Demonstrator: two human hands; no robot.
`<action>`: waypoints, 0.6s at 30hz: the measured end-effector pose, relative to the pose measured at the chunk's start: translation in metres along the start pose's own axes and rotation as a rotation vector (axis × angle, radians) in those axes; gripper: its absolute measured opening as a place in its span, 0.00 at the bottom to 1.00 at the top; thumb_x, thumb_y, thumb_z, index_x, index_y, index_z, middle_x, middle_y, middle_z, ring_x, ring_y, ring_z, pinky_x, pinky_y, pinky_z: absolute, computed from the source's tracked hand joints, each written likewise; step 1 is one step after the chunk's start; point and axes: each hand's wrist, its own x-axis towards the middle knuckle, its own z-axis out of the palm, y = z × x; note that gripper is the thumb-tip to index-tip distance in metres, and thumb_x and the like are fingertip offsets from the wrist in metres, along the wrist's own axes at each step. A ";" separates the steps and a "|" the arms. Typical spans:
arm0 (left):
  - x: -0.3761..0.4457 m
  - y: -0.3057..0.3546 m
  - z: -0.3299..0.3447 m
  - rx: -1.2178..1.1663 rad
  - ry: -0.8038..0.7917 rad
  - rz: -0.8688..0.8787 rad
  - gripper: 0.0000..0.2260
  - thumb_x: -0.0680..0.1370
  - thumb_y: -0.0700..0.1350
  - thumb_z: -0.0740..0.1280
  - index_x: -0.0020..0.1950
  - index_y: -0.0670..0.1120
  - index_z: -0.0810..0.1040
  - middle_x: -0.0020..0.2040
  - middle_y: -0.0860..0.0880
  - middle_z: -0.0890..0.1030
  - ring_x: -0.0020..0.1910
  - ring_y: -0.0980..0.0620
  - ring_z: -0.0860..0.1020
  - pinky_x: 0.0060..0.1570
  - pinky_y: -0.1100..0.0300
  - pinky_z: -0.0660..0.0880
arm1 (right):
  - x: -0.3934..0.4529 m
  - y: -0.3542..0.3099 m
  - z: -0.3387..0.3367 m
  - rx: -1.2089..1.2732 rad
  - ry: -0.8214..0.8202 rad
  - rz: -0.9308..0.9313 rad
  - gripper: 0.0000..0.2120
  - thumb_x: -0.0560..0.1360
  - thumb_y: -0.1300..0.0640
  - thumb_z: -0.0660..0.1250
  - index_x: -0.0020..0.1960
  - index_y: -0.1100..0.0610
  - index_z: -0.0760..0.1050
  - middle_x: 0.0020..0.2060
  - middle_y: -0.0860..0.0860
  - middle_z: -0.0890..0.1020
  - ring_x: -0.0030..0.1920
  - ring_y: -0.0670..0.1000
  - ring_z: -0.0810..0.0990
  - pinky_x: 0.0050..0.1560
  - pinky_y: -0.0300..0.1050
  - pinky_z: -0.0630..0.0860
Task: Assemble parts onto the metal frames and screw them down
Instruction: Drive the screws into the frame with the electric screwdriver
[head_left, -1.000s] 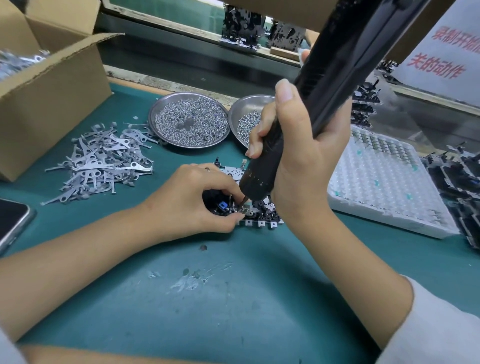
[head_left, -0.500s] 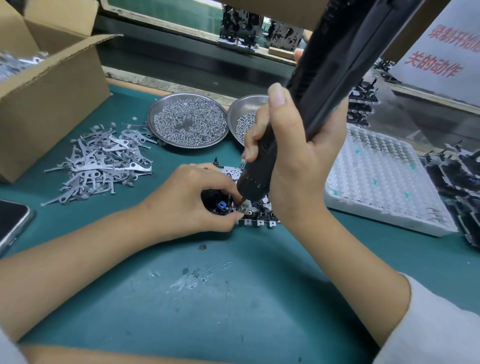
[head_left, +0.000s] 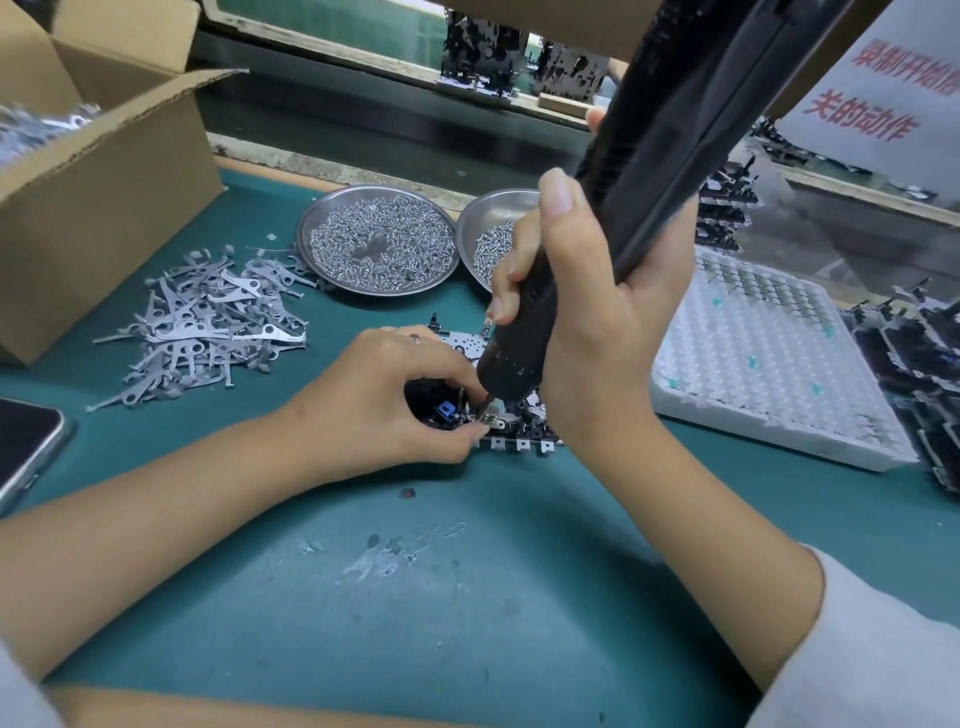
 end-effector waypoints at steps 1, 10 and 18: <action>0.000 0.000 0.000 0.002 0.003 0.007 0.17 0.64 0.43 0.75 0.39 0.62 0.72 0.29 0.64 0.72 0.36 0.67 0.72 0.42 0.74 0.65 | 0.000 0.000 0.000 0.002 -0.001 0.003 0.08 0.75 0.66 0.61 0.44 0.59 0.62 0.23 0.53 0.69 0.19 0.52 0.67 0.23 0.40 0.66; -0.001 -0.001 0.001 0.013 0.004 0.002 0.11 0.65 0.43 0.75 0.38 0.56 0.75 0.31 0.63 0.72 0.36 0.66 0.71 0.42 0.72 0.65 | 0.001 0.001 0.004 -0.015 -0.035 0.008 0.10 0.75 0.67 0.62 0.46 0.57 0.61 0.26 0.55 0.68 0.19 0.52 0.67 0.22 0.40 0.66; -0.001 0.000 0.001 0.041 0.004 -0.003 0.10 0.64 0.43 0.75 0.38 0.54 0.76 0.31 0.64 0.72 0.37 0.67 0.71 0.43 0.72 0.66 | 0.001 0.002 0.001 -0.005 -0.016 0.014 0.10 0.75 0.67 0.62 0.45 0.57 0.61 0.25 0.55 0.68 0.19 0.52 0.67 0.22 0.40 0.66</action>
